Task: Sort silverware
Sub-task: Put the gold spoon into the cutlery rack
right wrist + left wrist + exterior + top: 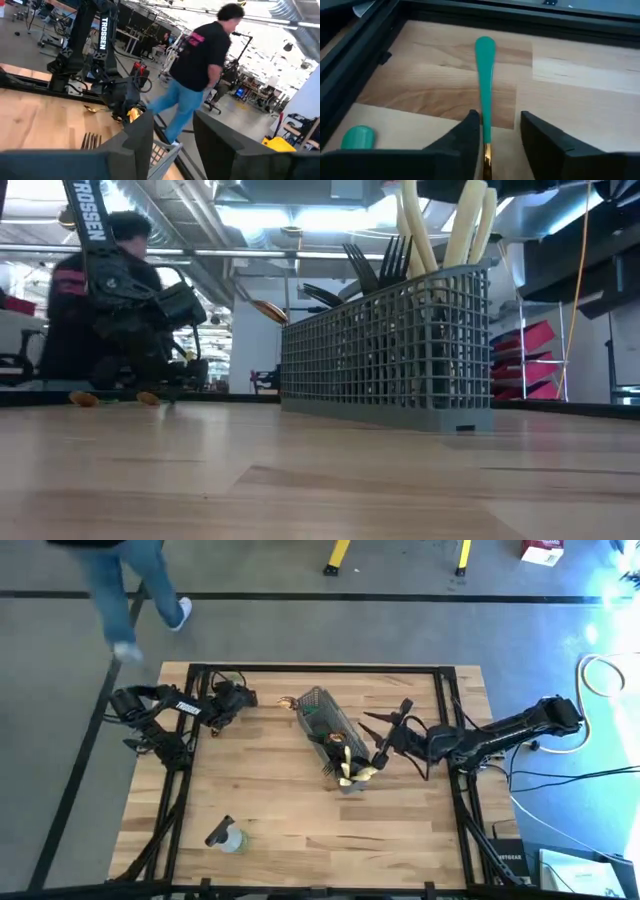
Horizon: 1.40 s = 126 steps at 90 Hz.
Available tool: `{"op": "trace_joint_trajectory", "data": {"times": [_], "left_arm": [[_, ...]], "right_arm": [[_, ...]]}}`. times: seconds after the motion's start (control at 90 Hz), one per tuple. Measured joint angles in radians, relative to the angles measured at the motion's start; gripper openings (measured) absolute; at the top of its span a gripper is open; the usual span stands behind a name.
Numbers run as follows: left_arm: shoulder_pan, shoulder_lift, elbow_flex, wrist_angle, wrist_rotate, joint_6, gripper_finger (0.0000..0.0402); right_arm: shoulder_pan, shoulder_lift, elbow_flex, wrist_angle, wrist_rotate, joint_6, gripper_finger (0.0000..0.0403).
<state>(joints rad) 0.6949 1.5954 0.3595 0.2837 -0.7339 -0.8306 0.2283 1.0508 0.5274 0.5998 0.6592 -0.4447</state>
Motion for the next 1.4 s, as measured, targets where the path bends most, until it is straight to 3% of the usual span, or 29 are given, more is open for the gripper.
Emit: {"op": "trace_joint_trajectory", "data": {"times": [0.411, 0.622, 0.856, 1.278, 1.4], "left_arm": [[-0.051, 0.002, -0.002, -0.005, -0.027, -0.001, 0.0006], [-0.084, -0.011, -0.004, -0.019, -0.030, -0.032, 0.0004], [-0.150, -0.089, -0.006, -0.036, 0.036, -0.054, 0.0003], [-0.349, -0.371, -0.006, -0.077, -0.013, -0.105, 0.0003], [-0.440, -0.476, -0.006, -0.076, -0.017, -0.092, 0.0003]], "right_arm": [[0.001, 0.000, 0.000, -0.014, -0.044, 0.097, 0.0122], [0.001, 0.000, 0.000, -0.013, -0.044, 0.102, 0.0122], [0.001, 0.000, 0.000, -0.006, -0.043, 0.101, 0.0122], [0.000, -0.035, 0.018, 0.062, -0.042, 0.099, 0.0122], [0.000, -0.057, 0.064, -0.015, -0.050, 0.201, 0.0122]]}}
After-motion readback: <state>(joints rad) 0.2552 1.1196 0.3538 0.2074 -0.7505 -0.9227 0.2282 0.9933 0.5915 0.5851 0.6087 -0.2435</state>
